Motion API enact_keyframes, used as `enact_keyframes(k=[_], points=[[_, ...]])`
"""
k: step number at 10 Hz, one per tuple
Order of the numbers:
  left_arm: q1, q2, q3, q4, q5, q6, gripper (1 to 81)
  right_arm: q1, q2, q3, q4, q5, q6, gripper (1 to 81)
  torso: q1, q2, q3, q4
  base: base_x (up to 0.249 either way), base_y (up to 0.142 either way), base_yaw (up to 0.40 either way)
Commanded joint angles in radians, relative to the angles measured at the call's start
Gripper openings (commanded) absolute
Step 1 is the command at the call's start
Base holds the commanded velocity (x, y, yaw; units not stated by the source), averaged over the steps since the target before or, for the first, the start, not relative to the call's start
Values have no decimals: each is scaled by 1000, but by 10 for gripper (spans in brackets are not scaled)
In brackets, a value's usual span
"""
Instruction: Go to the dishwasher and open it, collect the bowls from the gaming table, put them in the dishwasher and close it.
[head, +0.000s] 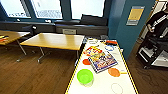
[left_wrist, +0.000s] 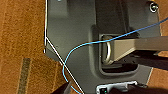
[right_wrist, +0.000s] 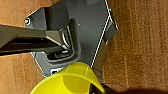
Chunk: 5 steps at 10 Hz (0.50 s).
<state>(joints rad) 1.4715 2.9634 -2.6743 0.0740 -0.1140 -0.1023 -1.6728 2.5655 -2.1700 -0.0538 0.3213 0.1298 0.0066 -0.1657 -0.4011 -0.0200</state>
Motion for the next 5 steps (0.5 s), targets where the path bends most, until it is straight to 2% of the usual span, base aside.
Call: enact_keyframes(k=[1, 3, 5], points=[[-10, -174, 201, -5, 48, -3, 811, -37, 37, -85, -58, 16, -13, 10, 0, 0, 0, 0, 0, 0, 0], [-10, -283, 321, -7, 1, -5, 811, -37, 60, -109, -63, 21, -13, 10, 0, 0, 0, 0, 0, 0, 0], [-18, -368, 405, -7, -1, -7, 811, -34, 80, -134, -64, 21, -13, 10, 0, 0, 1, 0, 0, 0, 0]])
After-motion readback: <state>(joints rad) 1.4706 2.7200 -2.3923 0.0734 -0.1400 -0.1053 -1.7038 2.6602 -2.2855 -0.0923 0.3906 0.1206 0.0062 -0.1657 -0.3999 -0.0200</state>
